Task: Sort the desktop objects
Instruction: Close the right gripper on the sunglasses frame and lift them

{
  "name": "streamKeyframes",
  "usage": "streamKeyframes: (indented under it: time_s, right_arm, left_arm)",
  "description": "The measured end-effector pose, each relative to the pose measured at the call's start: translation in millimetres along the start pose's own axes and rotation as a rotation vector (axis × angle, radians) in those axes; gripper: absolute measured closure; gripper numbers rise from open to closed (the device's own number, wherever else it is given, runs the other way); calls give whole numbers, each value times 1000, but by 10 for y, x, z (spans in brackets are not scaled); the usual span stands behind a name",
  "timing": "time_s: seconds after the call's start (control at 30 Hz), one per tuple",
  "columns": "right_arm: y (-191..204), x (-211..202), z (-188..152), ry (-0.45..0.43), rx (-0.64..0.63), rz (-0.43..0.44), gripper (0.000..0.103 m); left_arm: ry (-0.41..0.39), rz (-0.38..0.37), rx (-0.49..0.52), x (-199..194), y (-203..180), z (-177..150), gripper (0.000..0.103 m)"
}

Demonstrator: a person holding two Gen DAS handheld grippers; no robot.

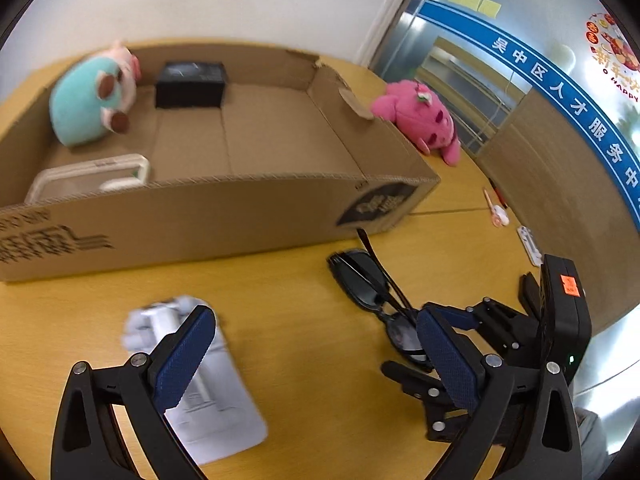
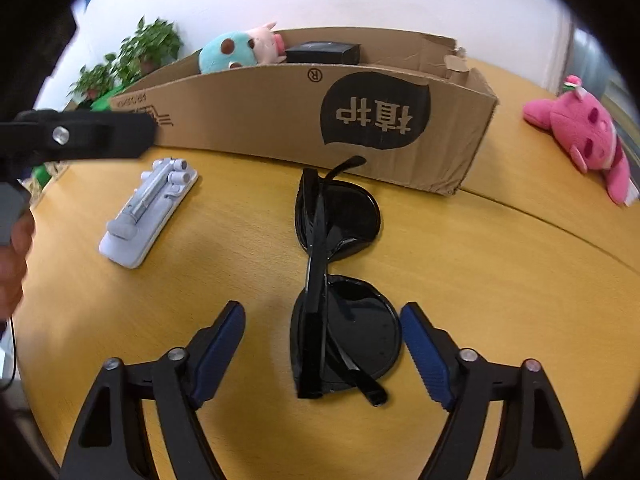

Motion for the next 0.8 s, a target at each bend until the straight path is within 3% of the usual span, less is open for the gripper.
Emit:
streamKeyframes:
  time_s: [0.1, 0.23, 0.4, 0.47, 0.57, 0.67, 0.8]
  right_arm:
    - [53, -29, -28, -5, 3, -62, 48]
    - [49, -59, -45, -7, 47, -74, 48]
    - [68, -120, -125, -24, 82, -42, 48]
    - [107, -150, -180, -30, 78, -42, 48]
    - [103, -163, -184, -36, 98, -44, 48]
    - [101, -186, -199, -39, 104, -39, 48]
    - [137, -167, -196, -39, 85, -45, 48]
  left_arm:
    - [33, -72, -13, 176, -93, 15, 6]
    - [66, -154, -35, 398, -195, 39, 13]
    - [151, -217, -55, 669, -302, 10, 35]
    - [137, -220, -24, 680, -375, 7, 38]
    - [143, -173, 2, 692, -421, -11, 53]
    - [136, -188, -24, 701, -378, -22, 57]
    - [137, -155, -18, 693, -380, -44, 60]
Point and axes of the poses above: each gripper's, at about its wrist camera, not at the fingertips, and x roughly the way its jaws point, y to its left, z to its top, the point moved 2 cm from there along x, roughly the way its jaws point, and after that the axes turned 13 degrees about x, right-handed, at the moved point
